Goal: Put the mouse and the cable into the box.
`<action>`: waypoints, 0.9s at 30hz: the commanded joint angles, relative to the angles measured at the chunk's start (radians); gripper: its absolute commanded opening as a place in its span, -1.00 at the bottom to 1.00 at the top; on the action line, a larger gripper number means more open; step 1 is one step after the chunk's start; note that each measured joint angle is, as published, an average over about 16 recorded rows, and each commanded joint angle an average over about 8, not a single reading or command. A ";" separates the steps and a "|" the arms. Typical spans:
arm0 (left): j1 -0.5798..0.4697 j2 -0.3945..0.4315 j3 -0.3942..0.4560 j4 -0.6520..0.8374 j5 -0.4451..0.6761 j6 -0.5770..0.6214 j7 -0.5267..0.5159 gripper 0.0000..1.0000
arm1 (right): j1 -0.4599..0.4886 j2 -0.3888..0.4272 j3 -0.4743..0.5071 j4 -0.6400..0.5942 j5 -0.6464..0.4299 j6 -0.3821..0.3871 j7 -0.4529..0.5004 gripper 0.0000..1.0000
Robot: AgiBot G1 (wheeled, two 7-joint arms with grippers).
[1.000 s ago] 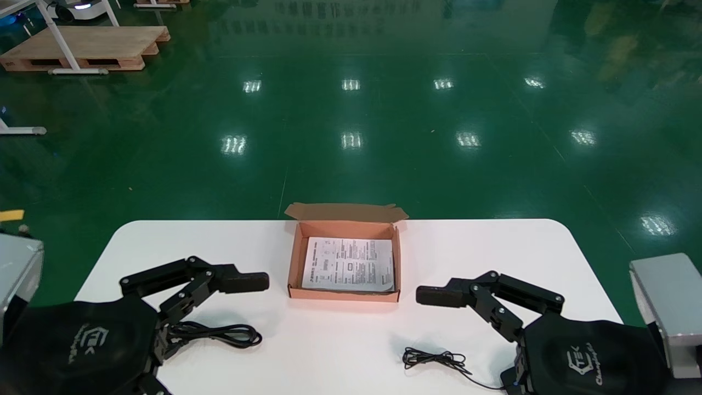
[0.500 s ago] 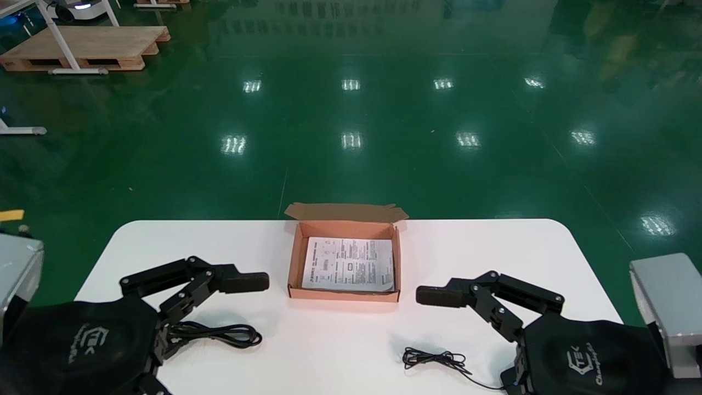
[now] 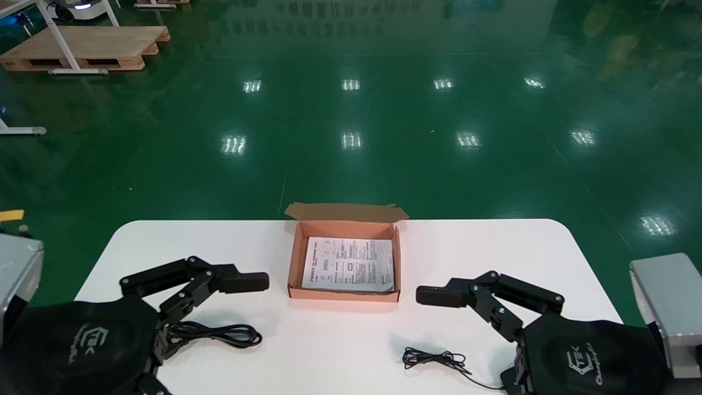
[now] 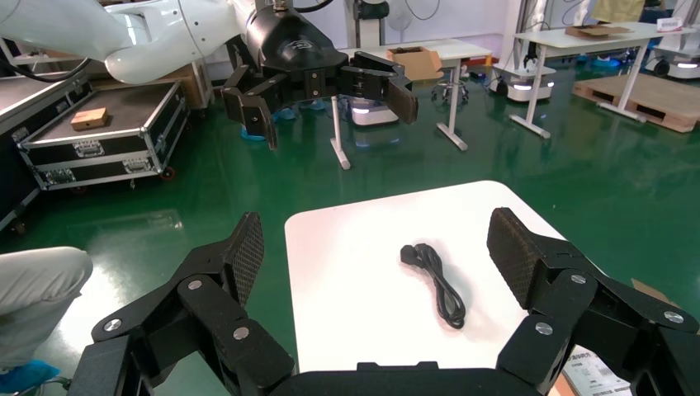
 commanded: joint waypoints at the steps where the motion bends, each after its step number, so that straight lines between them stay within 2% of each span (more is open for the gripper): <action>1: 0.008 -0.001 -0.006 0.001 -0.018 -0.001 0.001 1.00 | -0.004 0.001 0.003 -0.002 0.010 -0.001 0.002 1.00; 4: -0.046 -0.022 0.042 -0.026 0.151 0.004 0.014 1.00 | 0.016 0.001 -0.017 0.011 -0.053 0.001 -0.013 1.00; 7: -0.141 -0.016 0.120 -0.051 0.405 0.004 0.039 1.00 | 0.060 -0.012 -0.058 0.021 -0.178 0.010 -0.035 1.00; 10: -0.237 0.039 0.201 -0.055 0.652 -0.017 0.063 1.00 | 0.121 -0.050 -0.118 -0.002 -0.338 0.035 -0.031 1.00; 13: -0.299 0.102 0.258 -0.053 0.822 -0.053 0.075 1.00 | 0.178 -0.095 -0.172 -0.041 -0.474 0.067 -0.011 1.00; 16: -0.331 0.150 0.292 -0.051 0.909 -0.092 0.065 1.00 | 0.224 -0.136 -0.213 -0.079 -0.568 0.096 0.010 1.00; 18: -0.339 0.164 0.300 -0.050 0.925 -0.105 0.055 1.00 | 0.240 -0.151 -0.226 -0.088 -0.598 0.106 0.010 1.00; 27: -0.336 0.166 0.299 -0.042 0.947 -0.107 0.060 1.00 | 0.236 -0.149 -0.226 -0.098 -0.602 0.106 0.015 1.00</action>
